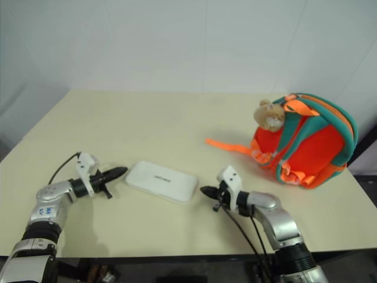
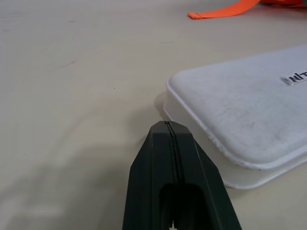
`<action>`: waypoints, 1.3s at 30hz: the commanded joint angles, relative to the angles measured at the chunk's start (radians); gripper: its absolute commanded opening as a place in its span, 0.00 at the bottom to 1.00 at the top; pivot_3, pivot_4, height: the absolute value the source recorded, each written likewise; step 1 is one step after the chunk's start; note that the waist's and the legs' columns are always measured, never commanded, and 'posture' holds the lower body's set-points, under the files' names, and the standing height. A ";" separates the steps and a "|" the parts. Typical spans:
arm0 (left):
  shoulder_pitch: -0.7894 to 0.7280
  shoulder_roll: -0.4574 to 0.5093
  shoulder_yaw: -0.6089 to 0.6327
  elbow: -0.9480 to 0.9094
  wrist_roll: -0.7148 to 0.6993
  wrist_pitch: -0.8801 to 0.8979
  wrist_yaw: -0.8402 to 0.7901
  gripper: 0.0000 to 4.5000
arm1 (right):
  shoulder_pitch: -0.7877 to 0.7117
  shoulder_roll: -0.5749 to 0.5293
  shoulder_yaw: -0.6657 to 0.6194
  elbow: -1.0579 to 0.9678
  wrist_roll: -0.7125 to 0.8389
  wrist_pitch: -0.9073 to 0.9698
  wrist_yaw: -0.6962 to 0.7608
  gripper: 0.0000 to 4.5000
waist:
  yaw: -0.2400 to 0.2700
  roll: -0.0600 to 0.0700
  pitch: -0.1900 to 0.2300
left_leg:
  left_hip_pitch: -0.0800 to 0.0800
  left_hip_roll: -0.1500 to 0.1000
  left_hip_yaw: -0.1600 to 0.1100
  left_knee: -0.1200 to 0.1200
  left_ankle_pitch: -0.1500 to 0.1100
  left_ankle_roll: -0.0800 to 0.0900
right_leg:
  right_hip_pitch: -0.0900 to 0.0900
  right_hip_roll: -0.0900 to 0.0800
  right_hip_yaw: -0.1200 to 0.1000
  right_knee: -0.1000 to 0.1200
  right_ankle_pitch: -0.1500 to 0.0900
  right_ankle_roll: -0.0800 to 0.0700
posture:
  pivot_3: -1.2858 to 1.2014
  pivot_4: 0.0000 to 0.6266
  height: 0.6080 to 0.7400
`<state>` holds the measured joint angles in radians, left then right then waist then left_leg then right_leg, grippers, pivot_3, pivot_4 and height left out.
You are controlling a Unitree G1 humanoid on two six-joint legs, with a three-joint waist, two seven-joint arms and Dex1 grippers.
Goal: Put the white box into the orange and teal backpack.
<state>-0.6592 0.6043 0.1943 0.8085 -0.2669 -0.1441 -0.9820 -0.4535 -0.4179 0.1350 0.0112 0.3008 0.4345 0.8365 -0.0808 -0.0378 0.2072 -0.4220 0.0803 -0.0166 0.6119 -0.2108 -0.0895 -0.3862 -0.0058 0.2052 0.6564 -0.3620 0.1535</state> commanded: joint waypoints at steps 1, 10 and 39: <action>-0.008 -0.015 0.000 -0.036 -0.020 0.015 -0.027 0.00 | 0.002 0.002 0.007 -0.061 0.010 0.025 0.000 0.00 | 0.000 0.000 0.000 | 0.000 0.000 0.000 0.000 0.000 0.000 | 0.000 0.000 0.000 0.000 0.000 0.000 | 0.52 0.24 1.00; 0.050 -0.042 -0.012 -0.158 -0.048 0.106 -0.078 0.00 | -0.011 -0.001 0.002 -0.048 0.007 0.040 0.003 0.00 | -0.002 0.000 0.000 | 0.000 0.000 0.000 0.000 0.000 0.000 | 0.000 0.000 0.000 0.000 0.000 0.000 | 0.52 0.24 1.00; 0.227 -0.102 -0.047 -0.467 -0.041 0.268 0.009 0.00 | -0.093 -0.189 -0.074 0.122 -0.018 -0.013 0.157 0.00 | -0.004 0.000 0.000 | 0.001 0.000 -0.001 0.000 0.000 0.000 | 0.002 0.000 0.000 -0.001 0.000 0.000 | 0.52 0.24 1.00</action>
<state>-0.4279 0.4845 0.1220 0.3333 -0.3188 0.1581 -0.9977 -0.5396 -0.5943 0.0738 0.1703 0.2601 0.4171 0.9743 -0.0844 -0.0380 0.2071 -0.4213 0.0802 -0.0172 0.6121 -0.2108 -0.0895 -0.3845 -0.0062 0.2053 0.6551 -0.3619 0.1536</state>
